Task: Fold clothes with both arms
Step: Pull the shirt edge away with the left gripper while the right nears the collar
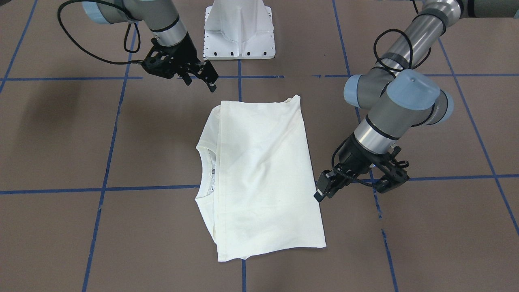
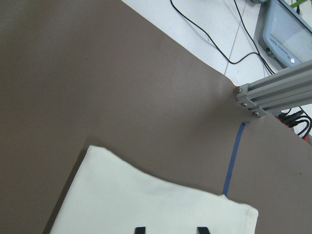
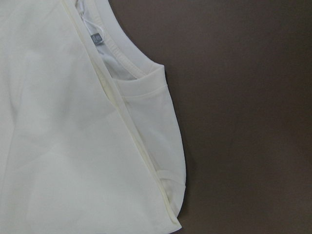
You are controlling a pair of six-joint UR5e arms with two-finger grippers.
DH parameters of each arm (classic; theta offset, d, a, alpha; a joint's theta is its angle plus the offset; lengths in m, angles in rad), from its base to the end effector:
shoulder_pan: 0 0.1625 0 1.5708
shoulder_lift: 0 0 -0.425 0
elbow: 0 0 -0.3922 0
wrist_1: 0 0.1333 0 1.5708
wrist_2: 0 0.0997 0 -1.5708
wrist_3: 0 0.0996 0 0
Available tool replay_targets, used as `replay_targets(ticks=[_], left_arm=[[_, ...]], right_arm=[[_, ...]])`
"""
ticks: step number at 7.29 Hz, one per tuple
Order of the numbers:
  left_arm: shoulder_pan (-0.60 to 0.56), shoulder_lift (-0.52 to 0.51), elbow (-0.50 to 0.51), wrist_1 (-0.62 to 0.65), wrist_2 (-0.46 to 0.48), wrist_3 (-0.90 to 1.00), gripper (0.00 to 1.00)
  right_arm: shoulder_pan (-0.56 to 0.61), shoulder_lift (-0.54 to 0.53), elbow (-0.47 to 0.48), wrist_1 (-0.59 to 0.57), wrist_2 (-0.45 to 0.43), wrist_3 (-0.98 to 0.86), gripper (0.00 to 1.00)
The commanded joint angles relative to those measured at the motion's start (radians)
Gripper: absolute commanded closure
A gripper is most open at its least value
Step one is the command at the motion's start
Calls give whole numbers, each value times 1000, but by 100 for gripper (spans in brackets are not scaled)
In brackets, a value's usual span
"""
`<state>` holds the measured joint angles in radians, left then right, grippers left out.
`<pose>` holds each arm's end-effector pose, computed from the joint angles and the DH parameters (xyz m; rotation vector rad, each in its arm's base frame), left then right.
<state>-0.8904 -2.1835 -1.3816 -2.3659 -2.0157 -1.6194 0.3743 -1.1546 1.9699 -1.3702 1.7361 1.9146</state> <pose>0.3831 -0.6171 0.2864 0.1365 1.2652 -0.5406 -0.4941 -0.3197 0.2327 -0.1374 -1.0309 0.5695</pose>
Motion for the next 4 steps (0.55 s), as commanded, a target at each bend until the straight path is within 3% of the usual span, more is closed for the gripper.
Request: replay_targets(ticks=[1,3,4], left_arm=[[1,47,-59,1,-9,1,53],[1,47,-59,1,-8,0,52],[1,47,-59,1,-8,-2,52]], right_arm=[[-69,116,-153,2,-104,64,1],[-89,137,-230,11,-136,66,11],[-91,139,-233,11,-136,67,24]])
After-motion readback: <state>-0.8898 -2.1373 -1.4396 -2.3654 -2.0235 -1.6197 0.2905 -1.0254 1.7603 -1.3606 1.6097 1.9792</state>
